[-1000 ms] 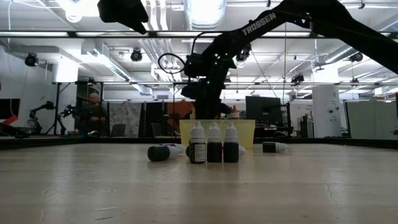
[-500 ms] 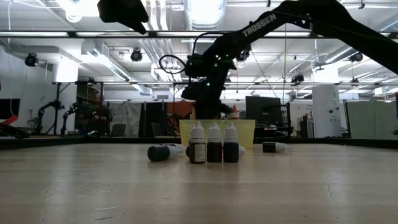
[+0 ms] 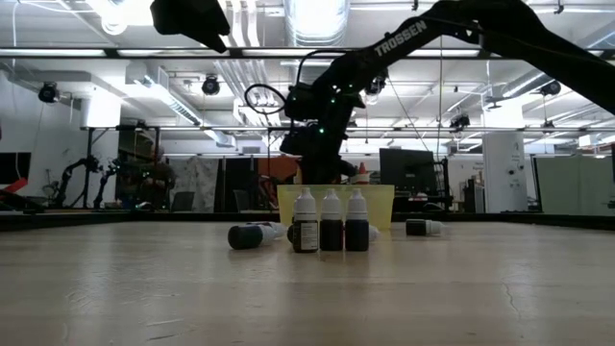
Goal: Pick & Place food coloring
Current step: Put the top small red food coloring bottle into the yellow bin
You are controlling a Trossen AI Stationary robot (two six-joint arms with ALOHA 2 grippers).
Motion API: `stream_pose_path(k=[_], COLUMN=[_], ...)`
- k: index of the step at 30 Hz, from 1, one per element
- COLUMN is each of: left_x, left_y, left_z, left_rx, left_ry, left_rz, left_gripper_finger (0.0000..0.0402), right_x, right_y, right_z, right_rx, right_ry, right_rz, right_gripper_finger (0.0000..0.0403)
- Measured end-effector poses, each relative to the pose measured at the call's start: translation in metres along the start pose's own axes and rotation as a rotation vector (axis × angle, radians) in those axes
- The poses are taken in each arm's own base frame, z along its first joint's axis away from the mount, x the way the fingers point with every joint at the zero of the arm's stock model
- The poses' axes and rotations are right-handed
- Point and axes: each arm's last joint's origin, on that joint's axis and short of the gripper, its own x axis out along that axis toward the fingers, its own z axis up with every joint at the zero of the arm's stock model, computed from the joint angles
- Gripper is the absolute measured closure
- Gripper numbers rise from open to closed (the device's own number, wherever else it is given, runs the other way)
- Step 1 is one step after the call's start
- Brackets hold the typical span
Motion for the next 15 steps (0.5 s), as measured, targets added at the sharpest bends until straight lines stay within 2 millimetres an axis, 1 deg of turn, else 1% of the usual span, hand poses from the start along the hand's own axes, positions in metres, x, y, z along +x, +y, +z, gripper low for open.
stream_pose_path(k=[9, 15], left_x=[0.000, 0.000], left_y=[0.000, 0.000], left_z=[0.000, 0.000], left_rx=[-0.004, -0.005], left_ry=[-0.006, -0.005], left_rz=[0.012, 0.012], left_gripper_finger=[0.0229, 0.0229], right_x=[0.001, 0.001], right_y=[0.016, 0.018], right_z=[-0.003, -0.004], right_rx=[-0.084, -0.099], right_ry=[0.013, 0.013], right_rz=[0.017, 0.015], right_gripper_finger=[0.0347, 0.0347])
